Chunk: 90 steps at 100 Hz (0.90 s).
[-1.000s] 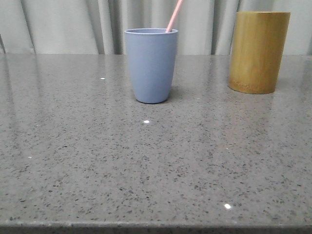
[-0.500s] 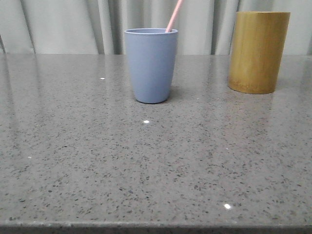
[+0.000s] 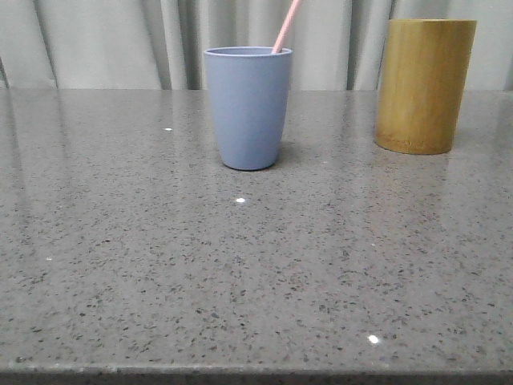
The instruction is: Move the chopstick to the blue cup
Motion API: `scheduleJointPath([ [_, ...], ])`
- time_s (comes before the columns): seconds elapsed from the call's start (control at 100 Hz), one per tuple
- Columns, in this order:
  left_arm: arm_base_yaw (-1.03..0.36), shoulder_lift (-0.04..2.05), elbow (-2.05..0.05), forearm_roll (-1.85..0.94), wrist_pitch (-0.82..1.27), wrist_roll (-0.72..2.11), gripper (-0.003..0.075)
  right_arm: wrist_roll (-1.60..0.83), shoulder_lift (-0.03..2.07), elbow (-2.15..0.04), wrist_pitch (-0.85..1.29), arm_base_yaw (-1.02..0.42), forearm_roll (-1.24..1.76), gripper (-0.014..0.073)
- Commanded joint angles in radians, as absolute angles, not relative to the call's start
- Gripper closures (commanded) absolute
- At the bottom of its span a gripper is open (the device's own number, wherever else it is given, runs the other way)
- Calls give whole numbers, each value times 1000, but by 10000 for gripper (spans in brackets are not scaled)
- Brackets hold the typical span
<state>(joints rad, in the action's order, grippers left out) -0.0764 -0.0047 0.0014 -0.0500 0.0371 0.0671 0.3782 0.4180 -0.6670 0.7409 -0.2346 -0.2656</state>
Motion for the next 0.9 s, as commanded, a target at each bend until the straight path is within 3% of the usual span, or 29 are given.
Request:
scheduleJointPath([
  [0.0,-76,-39,12,-49,-48,55,739,363,390,-667,627,-229,-299,662],
  [0.22,-76,-39,12,-49,-48,55,739,324,251,-459,396,-229,-291,662],
  [0.59,-76,-39,12,-49,-48,55,739,156,-30,-153,246,-184,-153,662],
  [0.89,-76,-39,12,-49,-48,55,739,153,-30,-42,104,-45,-64,662],
])
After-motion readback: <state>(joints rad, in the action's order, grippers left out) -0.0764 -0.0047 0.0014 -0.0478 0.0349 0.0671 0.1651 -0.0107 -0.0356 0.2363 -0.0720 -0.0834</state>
